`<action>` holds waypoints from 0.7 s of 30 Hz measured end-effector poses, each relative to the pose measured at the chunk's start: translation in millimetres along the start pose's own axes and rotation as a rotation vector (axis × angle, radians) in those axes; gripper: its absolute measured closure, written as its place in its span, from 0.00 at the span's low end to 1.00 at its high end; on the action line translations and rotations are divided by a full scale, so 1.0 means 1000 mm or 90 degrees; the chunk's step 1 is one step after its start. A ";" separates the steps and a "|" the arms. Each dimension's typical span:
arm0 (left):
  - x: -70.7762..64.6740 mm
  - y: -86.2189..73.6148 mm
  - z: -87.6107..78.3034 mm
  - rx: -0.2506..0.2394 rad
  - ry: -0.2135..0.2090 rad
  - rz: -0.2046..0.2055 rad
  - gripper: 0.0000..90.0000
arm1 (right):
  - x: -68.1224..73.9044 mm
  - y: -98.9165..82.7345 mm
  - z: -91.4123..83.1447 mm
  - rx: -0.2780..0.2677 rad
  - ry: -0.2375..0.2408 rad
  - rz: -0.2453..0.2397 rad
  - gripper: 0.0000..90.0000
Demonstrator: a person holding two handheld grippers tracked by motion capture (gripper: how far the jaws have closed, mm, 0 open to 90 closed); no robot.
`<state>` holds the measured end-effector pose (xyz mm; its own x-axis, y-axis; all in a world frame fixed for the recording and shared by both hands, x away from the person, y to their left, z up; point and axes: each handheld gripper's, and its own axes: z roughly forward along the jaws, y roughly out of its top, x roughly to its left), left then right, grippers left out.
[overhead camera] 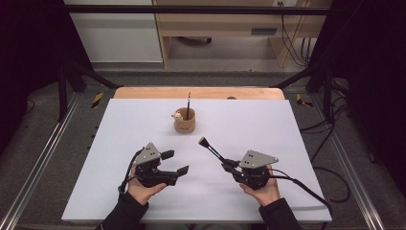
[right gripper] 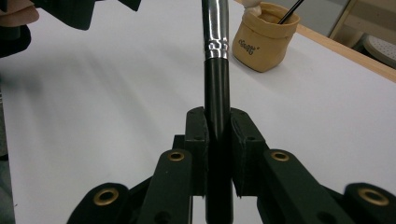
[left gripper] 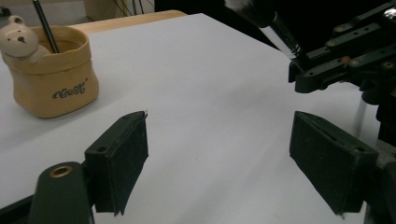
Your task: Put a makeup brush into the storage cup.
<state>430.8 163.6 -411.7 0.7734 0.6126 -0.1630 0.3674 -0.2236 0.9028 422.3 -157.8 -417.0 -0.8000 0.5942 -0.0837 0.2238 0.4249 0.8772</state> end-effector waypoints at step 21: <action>-0.013 0.018 0.019 -0.041 -0.044 -0.019 0.22 | -0.001 0.003 0.000 -0.027 0.008 0.018 0.88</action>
<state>437.3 137.3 -401.0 0.7978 0.5633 -0.2150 0.3581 -0.1559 0.9206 423.5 -157.2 -414.0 -0.8003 0.5972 -0.0527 0.2235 0.3788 0.8981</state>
